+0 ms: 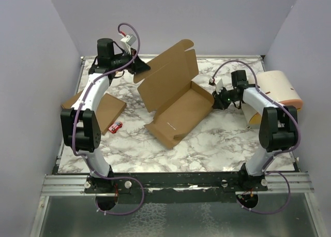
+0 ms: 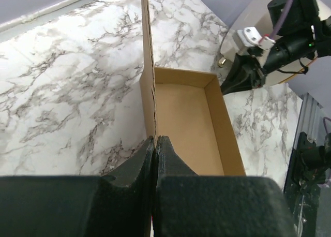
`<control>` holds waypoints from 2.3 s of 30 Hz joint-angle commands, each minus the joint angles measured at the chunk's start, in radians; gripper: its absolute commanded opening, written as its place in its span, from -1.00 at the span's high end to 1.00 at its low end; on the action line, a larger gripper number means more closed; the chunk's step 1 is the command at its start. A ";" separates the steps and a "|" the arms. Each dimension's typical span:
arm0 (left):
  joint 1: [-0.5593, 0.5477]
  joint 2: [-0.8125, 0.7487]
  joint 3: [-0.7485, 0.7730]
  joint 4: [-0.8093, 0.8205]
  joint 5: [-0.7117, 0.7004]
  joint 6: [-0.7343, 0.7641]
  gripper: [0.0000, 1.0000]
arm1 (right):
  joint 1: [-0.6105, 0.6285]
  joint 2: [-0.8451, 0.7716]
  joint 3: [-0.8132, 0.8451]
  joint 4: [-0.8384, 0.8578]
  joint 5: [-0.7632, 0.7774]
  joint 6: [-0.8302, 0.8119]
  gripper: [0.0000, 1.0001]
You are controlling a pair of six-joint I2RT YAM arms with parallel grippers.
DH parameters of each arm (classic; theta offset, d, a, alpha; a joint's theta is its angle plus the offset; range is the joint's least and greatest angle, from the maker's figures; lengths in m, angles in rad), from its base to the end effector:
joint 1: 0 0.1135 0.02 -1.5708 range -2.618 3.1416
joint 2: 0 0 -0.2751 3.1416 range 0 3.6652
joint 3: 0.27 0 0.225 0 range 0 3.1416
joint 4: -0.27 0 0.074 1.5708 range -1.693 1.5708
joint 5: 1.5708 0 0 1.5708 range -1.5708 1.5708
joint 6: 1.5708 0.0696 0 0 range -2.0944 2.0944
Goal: Fold the paper box
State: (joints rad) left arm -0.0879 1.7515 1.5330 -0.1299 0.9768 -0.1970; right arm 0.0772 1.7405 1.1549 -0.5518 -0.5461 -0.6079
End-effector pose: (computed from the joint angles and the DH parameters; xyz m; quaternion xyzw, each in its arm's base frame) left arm 0.3937 -0.0926 0.3571 0.2294 0.7368 -0.4523 0.4471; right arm 0.3326 0.0620 0.1937 -0.3705 0.8663 0.1998 0.2689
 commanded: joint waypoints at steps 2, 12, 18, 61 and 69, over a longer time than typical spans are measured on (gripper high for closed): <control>-0.007 0.055 0.074 -0.057 -0.014 0.112 1.00 | 0.004 -0.094 0.049 -0.211 -0.207 -0.276 0.70; -0.007 0.092 0.200 -0.075 -0.007 0.246 1.00 | 0.004 -0.220 -0.005 0.277 -0.343 0.028 -0.99; -0.009 0.058 0.190 -0.066 0.036 0.376 1.00 | -0.003 0.004 0.233 0.173 -0.400 0.044 -0.99; -0.018 -0.136 0.046 0.179 0.303 0.467 1.00 | -0.100 0.076 0.688 0.000 -0.871 -0.111 -0.84; -0.027 -0.145 0.044 0.204 0.315 0.445 1.00 | -0.068 0.105 0.748 -0.104 -0.841 -0.169 -0.48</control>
State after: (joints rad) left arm -0.1062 1.6569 1.5742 0.0174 1.2404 0.2615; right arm -0.0032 1.8095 1.8484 -0.5613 -1.3708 -0.7338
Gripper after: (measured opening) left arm 0.019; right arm 0.783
